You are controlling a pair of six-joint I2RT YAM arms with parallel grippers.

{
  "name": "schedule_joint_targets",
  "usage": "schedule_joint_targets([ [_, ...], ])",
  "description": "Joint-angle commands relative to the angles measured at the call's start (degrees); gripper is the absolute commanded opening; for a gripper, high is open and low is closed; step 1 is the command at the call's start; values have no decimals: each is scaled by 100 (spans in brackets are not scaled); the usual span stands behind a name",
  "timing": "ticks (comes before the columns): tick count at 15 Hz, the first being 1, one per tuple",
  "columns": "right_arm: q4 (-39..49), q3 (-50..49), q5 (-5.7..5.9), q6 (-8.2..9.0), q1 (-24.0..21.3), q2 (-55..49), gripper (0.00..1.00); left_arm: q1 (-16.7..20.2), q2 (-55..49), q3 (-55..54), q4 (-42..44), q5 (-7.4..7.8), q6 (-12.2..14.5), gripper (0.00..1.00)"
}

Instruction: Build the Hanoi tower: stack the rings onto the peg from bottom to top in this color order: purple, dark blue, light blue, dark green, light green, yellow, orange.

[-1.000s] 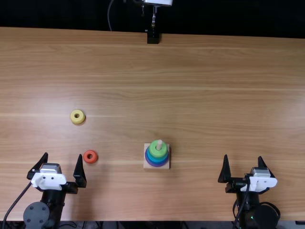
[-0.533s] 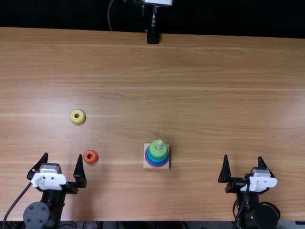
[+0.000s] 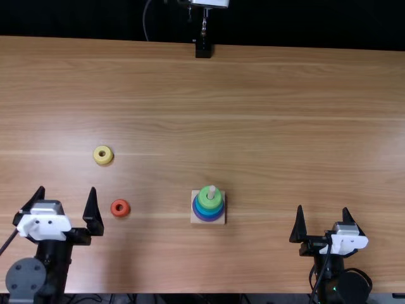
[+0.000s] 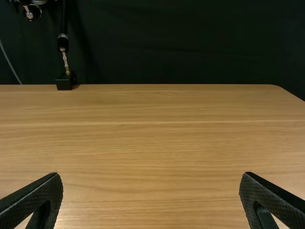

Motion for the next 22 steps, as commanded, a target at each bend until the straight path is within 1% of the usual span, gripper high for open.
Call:
schedule_joint_targets([
  [1, -7, -90, 1, -10, -36, -69, 100, 115, 429, 500, 18, -28, 33, 100],
  [3, 3, -90, 1, -10, -36, -69, 100, 211, 1097, 1132, 18, -28, 23, 100],
  [5, -7, -90, 1, -10, -36, -69, 100, 220, 1967, 1686, 7, -28, 23, 100],
  [7, -7, -90, 1, -10, -36, -69, 100, 168, 2828, 2170, -25, -28, 23, 100],
  [8, -7, -90, 1, -10, -36, -69, 100, 159, 3285, 2363, -46, 25, 23, 100],
  [9, -7, -90, 1, -10, -36, -69, 100, 97, 3725, 2565, -88, -38, 23, 100],
  [10, -7, -90, 1, -10, -36, -69, 100, 44, 4129, 2697, -141, -28, 23, 100],
  [12, 3, -90, 1, -10, -36, -69, 100, -105, 5026, 2987, -362, -59, 33, 100],
  [14, -7, -90, 1, -10, -36, -69, 100, -237, 5773, 3321, -689, -38, 44, 100],
  [17, -7, -90, 1, -10, -36, -69, 100, -246, 6748, 3620, -1153, -38, 54, 100],
  [18, -7, -90, 1, -10, -36, -69, 100, -246, 7038, 3752, -1258, -28, 86, 100],
  [20, -7, -90, 1, -10, -36, -69, 100, -246, 7680, 4121, -1786, -38, 403, 100],
  [22, -7, -90, 1, -10, -36, -69, 100, -237, 8260, 4490, -2197, -38, 645, 100],
])
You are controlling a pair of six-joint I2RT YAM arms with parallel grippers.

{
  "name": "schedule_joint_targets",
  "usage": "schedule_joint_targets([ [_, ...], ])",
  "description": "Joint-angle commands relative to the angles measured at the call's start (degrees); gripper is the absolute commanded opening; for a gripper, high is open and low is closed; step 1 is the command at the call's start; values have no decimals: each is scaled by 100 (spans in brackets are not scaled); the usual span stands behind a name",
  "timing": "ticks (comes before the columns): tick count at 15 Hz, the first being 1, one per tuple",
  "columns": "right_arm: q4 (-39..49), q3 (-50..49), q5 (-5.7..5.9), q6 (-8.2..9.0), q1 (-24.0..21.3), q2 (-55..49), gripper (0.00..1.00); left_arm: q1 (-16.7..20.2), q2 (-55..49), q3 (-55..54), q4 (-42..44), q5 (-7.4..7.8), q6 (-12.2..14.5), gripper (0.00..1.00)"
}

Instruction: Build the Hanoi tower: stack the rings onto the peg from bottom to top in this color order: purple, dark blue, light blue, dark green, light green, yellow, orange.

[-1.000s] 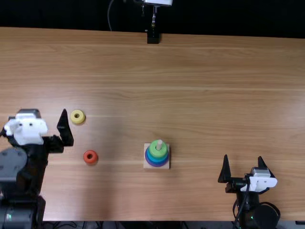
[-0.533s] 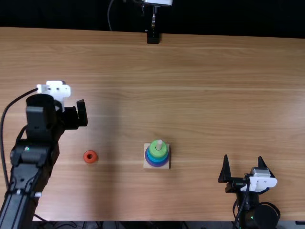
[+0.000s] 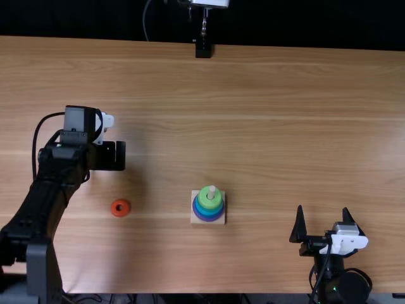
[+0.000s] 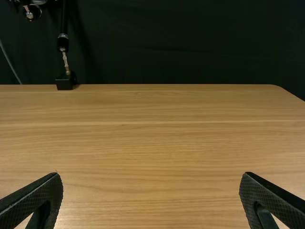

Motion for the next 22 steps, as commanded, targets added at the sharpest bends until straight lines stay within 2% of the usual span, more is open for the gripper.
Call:
schedule_joint_targets([
  [1, -7, -90, -2, -10, -36, -69, 100, -47, 303, 342, -85, -19, 336, 100],
  [5, -7, -90, -2, -10, -36, -69, 100, -38, 751, 826, -85, -19, 663, 100],
  [22, 3, -90, -2, -10, -36, -69, 100, -29, 1375, 966, -285, -8, 673, 100],
])
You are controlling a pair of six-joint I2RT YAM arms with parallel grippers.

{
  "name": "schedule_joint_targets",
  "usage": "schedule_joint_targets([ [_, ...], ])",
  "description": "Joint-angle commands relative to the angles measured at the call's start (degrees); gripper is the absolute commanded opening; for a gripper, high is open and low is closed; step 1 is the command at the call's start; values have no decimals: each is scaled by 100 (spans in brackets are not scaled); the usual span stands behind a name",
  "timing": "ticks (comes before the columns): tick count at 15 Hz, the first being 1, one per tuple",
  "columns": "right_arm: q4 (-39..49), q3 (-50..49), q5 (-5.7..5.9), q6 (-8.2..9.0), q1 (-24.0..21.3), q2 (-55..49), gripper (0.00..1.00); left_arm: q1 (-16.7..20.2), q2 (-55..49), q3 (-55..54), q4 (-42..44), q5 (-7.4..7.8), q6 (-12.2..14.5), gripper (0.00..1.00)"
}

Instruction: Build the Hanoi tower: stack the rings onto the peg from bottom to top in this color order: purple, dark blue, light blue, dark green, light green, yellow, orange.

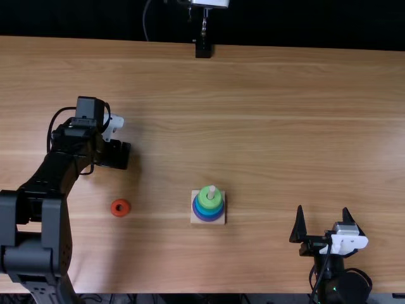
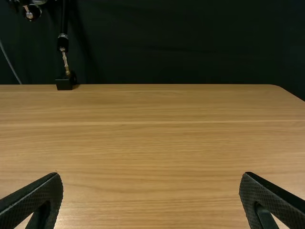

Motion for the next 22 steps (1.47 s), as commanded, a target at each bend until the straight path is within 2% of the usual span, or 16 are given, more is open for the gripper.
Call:
schedule_joint_targets([
  [1, -7, -90, 1, -12, -36, -69, 100, -29, 123, 197, -12, -8, 68, 100],
  [5, -7, -90, 1, -12, -36, -69, 100, -38, 228, 285, -23, -8, 68, 100],
  [6, -7, -90, 1, -12, -36, -69, 100, -47, 228, 285, -33, -8, 78, 73],
  [7, -7, -90, 1, -12, -36, -69, 100, -47, 219, 285, -33, -19, 78, 22],
  [8, -7, -90, 1, -12, -36, -69, 100, -47, 219, 285, -33, -29, 68, 0],
  [10, -7, -90, 1, -12, -36, -69, 100, -29, 219, 285, -107, -71, 57, 0],
  [12, -7, -90, 1, -12, -36, -69, 100, -20, 193, 311, -413, -377, 68, 0],
  [13, -7, -90, 1, -12, -36, -69, 100, -20, 176, 381, -497, -409, 68, 0],
  [16, -7, -90, 1, -12, -36, -69, 100, -187, -229, 962, -1246, -388, 47, 0],
  [19, -7, -90, 1, -12, -36, -69, 100, -873, -633, 1840, -2575, -314, -38, 0],
  [20, -7, -90, 1, -12, -36, -69, 100, -1013, -923, 1963, -2881, -293, -185, 0],
  [21, -7, -90, 1, -12, -36, -69, 100, -1295, -1354, 2007, -3081, -198, -607, 0],
  [22, -7, -90, 1, -12, -36, -69, 100, -1664, -1679, 2025, -3123, 3, -1071, 0],
])
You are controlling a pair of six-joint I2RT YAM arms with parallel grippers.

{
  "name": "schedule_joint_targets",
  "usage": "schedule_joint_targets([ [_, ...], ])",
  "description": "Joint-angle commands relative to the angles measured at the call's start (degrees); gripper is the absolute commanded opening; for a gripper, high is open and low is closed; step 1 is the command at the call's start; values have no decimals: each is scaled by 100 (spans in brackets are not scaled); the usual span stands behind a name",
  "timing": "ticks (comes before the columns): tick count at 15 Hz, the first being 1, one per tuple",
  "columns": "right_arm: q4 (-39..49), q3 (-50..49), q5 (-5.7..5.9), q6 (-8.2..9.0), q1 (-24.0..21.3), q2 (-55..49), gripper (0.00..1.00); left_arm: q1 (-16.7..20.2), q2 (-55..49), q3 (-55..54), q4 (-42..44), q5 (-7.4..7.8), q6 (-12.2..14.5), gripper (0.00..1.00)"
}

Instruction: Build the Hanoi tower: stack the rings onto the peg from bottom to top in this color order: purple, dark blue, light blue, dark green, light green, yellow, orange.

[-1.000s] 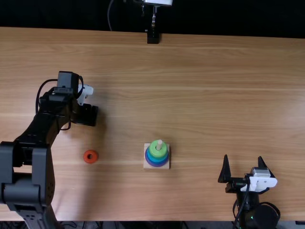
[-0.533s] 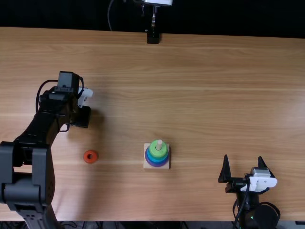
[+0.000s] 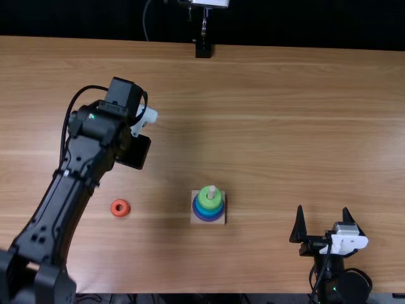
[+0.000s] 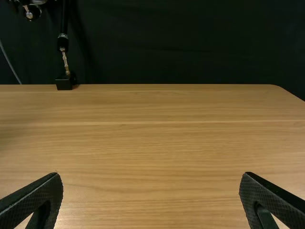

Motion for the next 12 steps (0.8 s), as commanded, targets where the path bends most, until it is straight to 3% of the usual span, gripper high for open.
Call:
schedule_joint_targets([
  [1, -5, -90, 1, -10, -36, -69, 100, -463, -416, 246, -30, 295, -811, 0],
  [5, -5, -90, 1, -10, -36, -69, 100, -1483, -671, 624, -51, 189, -1760, 0],
  [6, -5, -90, 1, -10, -36, -69, 100, -1641, -671, 756, -115, 189, -1897, 0],
  [9, -5, -90, 1, -10, -36, -69, 100, -2081, -601, 914, -368, 168, -1960, 0],
  [12, -5, -90, 1, -10, -36, -69, 100, -2450, -285, 914, -283, 10, -2382, 0],
])
